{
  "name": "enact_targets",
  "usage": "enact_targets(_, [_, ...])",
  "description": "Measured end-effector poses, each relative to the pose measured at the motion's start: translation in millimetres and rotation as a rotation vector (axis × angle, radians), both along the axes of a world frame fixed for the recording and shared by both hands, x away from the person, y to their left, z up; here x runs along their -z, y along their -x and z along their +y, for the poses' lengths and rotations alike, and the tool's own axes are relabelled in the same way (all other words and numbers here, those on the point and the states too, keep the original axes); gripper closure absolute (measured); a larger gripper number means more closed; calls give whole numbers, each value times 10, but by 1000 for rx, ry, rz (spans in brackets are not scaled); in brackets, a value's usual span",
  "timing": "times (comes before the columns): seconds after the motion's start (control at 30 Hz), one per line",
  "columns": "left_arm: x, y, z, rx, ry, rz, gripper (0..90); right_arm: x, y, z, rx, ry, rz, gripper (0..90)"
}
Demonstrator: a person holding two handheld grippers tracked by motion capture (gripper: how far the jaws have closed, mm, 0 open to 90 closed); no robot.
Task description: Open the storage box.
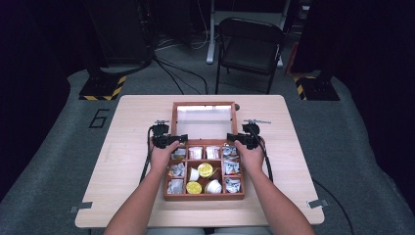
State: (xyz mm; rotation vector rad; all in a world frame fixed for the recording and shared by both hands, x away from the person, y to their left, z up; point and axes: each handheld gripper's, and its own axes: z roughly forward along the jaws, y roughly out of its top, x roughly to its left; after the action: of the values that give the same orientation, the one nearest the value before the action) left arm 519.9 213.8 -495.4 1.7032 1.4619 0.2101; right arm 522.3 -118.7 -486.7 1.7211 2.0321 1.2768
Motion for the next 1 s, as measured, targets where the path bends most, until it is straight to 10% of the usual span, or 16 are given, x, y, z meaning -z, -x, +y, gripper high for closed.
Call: enact_targets(1.0, [49, -71, 37, 5, 42, 76, 243, 69, -44, -32, 23, -69, 91, 442])
